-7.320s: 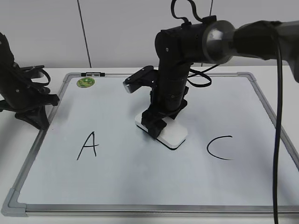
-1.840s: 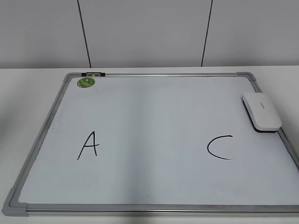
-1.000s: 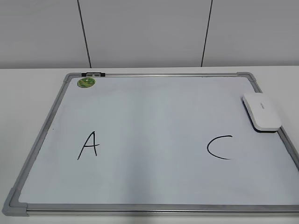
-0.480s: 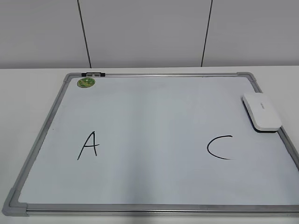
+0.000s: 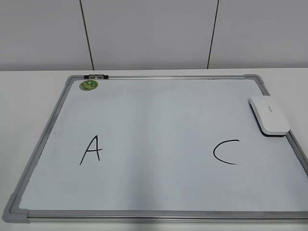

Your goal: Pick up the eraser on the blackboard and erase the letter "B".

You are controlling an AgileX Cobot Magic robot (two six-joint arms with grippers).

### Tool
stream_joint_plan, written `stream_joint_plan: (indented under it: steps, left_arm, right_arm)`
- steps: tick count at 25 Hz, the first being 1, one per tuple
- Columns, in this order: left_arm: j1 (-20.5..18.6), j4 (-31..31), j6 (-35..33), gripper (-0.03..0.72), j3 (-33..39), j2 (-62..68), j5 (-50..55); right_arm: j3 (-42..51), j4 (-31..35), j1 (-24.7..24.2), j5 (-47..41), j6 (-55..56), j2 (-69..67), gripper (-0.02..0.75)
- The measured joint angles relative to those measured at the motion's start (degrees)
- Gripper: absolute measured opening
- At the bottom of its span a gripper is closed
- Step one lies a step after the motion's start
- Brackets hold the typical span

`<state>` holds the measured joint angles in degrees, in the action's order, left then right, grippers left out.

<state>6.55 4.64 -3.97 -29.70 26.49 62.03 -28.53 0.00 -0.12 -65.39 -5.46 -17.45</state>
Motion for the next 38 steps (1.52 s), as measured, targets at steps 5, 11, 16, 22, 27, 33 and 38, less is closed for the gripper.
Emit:
stream_joint_plan:
  steps: [5, 11, 16, 22, 27, 33, 38]
  left_arm:
    - [0.0, 0.0, 0.0, 0.374, 0.0, 0.0, -0.1]
    - [-0.4, 0.0, 0.0, 0.374, 0.0, -4.0, -0.1]
    - [-2.2, 0.0, 0.0, 0.374, 0.0, -12.5, -0.1]
    - [-4.0, 0.0, 0.0, 0.374, 0.0, -21.7, 0.4]
    - [-4.2, 0.0, 0.0, 0.374, 0.0, -25.5, 0.7]
    - [-4.3, 0.0, 0.0, 0.374, 0.0, -25.5, 1.0]
    - [-4.3, 0.0, 0.0, 0.374, 0.0, -25.5, 1.0]
  right_arm:
    - [0.0, 0.0, 0.0, 0.0, 0.0, 0.0, 0.592]
    - [0.0, 0.0, -0.2, 0.0, 0.0, 1.9, 0.592]
    - [0.0, 0.0, -0.2, 0.0, 0.0, 7.6, 0.592]
    - [0.0, 0.0, -0.2, 0.0, 0.0, 16.2, 0.592]
    - [0.0, 0.0, -0.2, -0.2, 0.0, 18.4, 0.592]
    - [0.0, 0.0, -0.2, -0.2, 0.0, 18.4, 0.592]
    - [0.0, 0.0, -0.2, -0.2, 0.0, 18.4, 0.591]
